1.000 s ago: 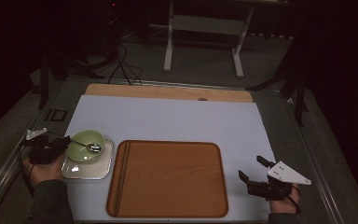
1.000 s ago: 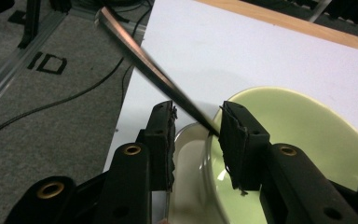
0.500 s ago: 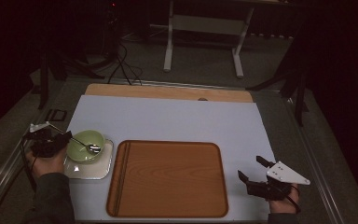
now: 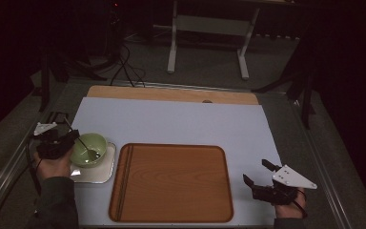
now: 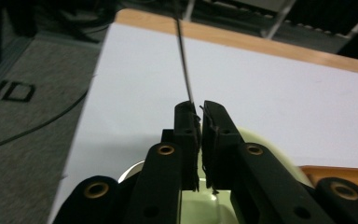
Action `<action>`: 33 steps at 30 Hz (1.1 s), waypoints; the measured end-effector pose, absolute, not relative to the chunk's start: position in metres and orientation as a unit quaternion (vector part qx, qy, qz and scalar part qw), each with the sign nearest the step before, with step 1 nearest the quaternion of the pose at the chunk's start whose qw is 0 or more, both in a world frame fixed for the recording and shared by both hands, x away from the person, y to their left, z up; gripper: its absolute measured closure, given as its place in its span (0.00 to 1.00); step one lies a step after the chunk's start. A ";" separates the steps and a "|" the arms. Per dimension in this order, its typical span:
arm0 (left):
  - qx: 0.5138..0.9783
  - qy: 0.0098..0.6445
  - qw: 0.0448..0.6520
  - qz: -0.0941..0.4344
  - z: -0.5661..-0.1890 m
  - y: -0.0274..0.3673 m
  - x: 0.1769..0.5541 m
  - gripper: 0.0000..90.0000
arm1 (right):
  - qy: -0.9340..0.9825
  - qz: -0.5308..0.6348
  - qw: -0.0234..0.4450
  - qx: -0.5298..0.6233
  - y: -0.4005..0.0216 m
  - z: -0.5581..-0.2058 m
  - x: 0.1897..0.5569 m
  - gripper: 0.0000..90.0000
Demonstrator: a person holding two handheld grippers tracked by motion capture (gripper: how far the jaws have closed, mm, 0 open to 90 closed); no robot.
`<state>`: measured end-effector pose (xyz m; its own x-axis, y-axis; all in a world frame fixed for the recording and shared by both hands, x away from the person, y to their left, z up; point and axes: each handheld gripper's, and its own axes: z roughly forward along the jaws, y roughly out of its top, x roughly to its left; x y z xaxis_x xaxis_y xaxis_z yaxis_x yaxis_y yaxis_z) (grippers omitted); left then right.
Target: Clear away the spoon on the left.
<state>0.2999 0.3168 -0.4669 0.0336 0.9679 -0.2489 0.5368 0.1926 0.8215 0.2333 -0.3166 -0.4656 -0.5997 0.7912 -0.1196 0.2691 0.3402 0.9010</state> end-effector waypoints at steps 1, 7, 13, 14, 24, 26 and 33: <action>0.585 0.642 0.425 0.255 -0.466 0.314 0.300 0.97 | 0.768 0.459 0.284 0.345 -0.317 -0.466 0.233 0.16; 0.609 0.607 0.440 0.258 -0.459 0.296 0.301 0.99 | 0.767 0.461 0.284 0.345 -0.317 -0.465 0.233 0.16; 0.625 0.590 0.435 0.269 -0.453 0.287 0.299 1.00 | 0.767 0.461 0.284 0.345 -0.317 -0.465 0.233 0.16; 0.627 0.587 0.433 0.272 -0.452 0.286 0.299 1.00 | 0.767 0.461 0.283 0.345 -0.317 -0.465 0.233 0.16; 0.641 0.568 0.424 0.295 -0.440 0.280 0.291 1.00 | 0.767 0.461 0.284 0.345 -0.317 -0.465 0.233 0.16; 0.642 0.565 0.424 0.297 -0.438 0.279 0.290 1.00 | 0.767 0.461 0.285 0.345 -0.317 -0.465 0.233 0.16; 0.643 0.555 0.431 0.304 -0.428 0.277 0.285 1.00 | 0.767 0.461 0.285 0.344 -0.317 -0.465 0.233 0.16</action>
